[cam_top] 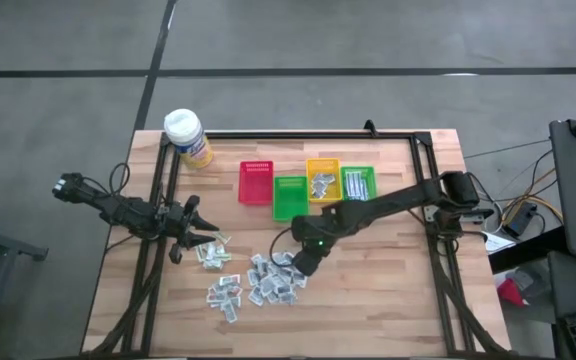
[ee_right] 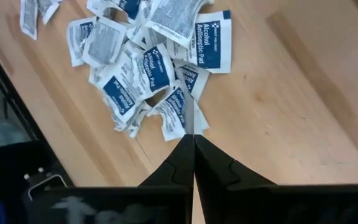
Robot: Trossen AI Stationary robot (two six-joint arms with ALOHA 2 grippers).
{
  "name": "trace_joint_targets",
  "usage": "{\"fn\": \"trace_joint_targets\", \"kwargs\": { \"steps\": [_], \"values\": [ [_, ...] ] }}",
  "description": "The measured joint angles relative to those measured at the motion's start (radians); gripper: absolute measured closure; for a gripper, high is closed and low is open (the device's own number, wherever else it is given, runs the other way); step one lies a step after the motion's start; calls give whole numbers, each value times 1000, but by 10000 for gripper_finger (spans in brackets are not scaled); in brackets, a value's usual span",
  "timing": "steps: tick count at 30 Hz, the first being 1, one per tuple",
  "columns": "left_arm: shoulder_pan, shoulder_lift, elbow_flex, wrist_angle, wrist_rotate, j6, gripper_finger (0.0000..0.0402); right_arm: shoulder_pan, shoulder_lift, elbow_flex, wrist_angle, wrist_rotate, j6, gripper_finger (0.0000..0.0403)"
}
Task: Pick & Place First Aid Supplies
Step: Put the alcohol pad into the yellow basket
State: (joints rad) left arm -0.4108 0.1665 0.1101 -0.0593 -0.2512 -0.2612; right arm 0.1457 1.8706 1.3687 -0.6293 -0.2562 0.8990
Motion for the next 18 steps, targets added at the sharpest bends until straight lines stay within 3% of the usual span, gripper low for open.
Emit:
{"fn": "trace_joint_targets", "kwargs": {
  "steps": [9,18],
  "values": [
    [0,0,0,8,0,-3,271,-32,-3,172,-189,39,-133,394],
    [0,0,0,24,0,0,271,-85,-3,405,-507,238,-276,395]
  ]
}}
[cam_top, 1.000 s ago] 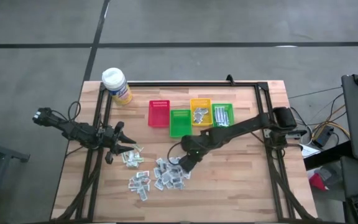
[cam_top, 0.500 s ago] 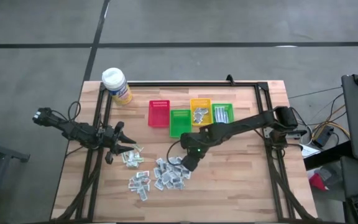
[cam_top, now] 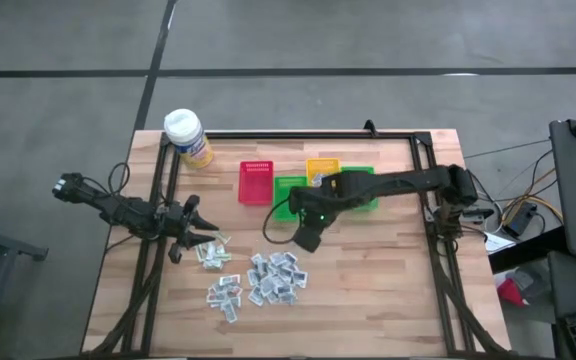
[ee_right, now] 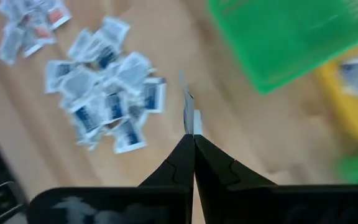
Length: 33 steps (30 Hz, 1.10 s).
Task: Pick & Place First Aid Supplies
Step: Put the alcohol pad into the yellow basket
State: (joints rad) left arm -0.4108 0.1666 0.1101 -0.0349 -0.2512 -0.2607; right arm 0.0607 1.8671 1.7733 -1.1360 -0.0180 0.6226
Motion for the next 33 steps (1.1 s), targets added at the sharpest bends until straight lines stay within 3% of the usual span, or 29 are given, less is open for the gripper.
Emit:
{"fn": "trace_joint_targets", "kwargs": {
  "steps": [10,18,24,33],
  "values": [
    [0,0,0,-1,0,0,271,-72,0,182,-253,208,-67,395],
    [0,0,0,-1,0,0,271,-150,-2,206,-303,315,-127,395],
    [0,0,0,0,0,0,271,-210,-2,168,-299,328,-136,395],
    [0,0,0,0,0,0,271,-216,-2,105,-284,245,-280,394]
  ]
}}
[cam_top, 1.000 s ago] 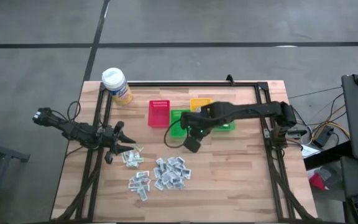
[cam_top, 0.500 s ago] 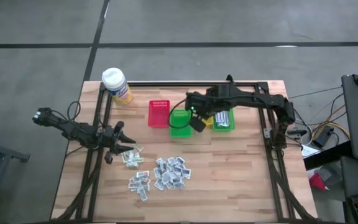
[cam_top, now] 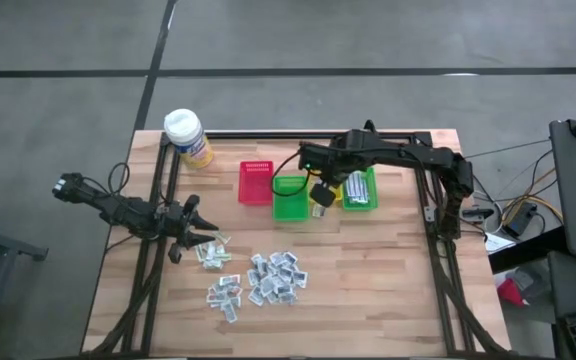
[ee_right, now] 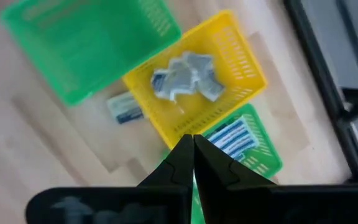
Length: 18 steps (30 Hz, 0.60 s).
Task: Pick & Place First Aid Supplies
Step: Put the alcohol pad into the yellow basket
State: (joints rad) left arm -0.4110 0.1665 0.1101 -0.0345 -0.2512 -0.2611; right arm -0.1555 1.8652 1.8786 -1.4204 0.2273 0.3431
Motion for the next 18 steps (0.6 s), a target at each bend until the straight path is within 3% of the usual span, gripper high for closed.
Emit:
{"fn": "trace_joint_targets", "kwargs": {
  "steps": [5,8,18],
  "values": [
    [0,0,0,0,0,0,271,1,0,-57,43,-252,-180,394],
    [0,0,0,1,0,-1,271,9,0,-110,85,-350,-239,394],
    [0,0,0,6,0,-4,271,28,0,-323,346,-364,-285,394]
  ]
}}
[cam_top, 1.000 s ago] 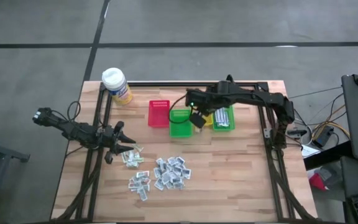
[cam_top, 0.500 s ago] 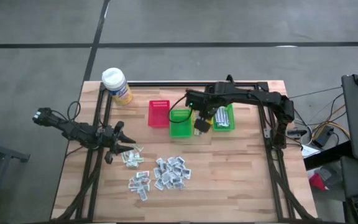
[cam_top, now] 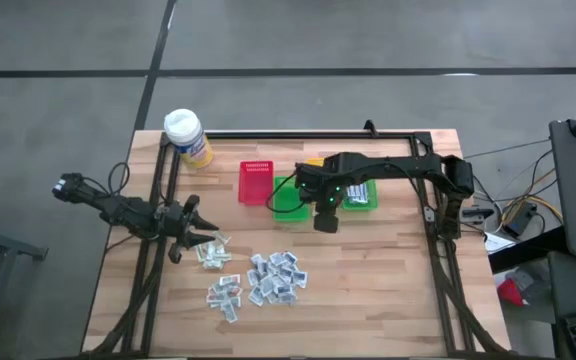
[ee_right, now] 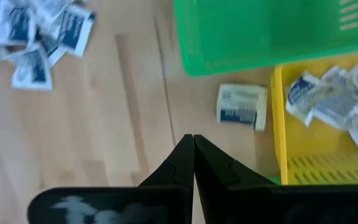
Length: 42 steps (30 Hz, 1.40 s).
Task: Pick & Place First Aid Supplies
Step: Put the alcohol pad into the yellow basket
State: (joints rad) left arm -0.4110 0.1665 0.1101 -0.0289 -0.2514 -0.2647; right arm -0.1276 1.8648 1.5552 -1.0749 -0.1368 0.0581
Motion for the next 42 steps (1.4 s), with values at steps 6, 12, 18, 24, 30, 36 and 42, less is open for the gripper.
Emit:
{"fn": "trace_joint_targets", "kwargs": {
  "steps": [6,12,18,24,30,36,42],
  "values": [
    [0,0,0,12,0,-6,271,1,0,-120,136,6,43,394],
    [0,0,0,13,0,-8,271,4,0,-216,251,82,73,394],
    [0,0,0,14,0,-25,271,4,0,-274,335,119,81,394],
    [0,0,0,14,0,-26,271,3,0,-312,378,165,97,394],
    [0,0,0,14,0,-27,271,6,0,-346,450,167,119,394],
    [0,0,0,14,0,-27,271,6,0,-382,490,203,133,394],
    [0,0,0,14,0,-33,271,5,0,-422,520,220,153,394]
  ]
}}
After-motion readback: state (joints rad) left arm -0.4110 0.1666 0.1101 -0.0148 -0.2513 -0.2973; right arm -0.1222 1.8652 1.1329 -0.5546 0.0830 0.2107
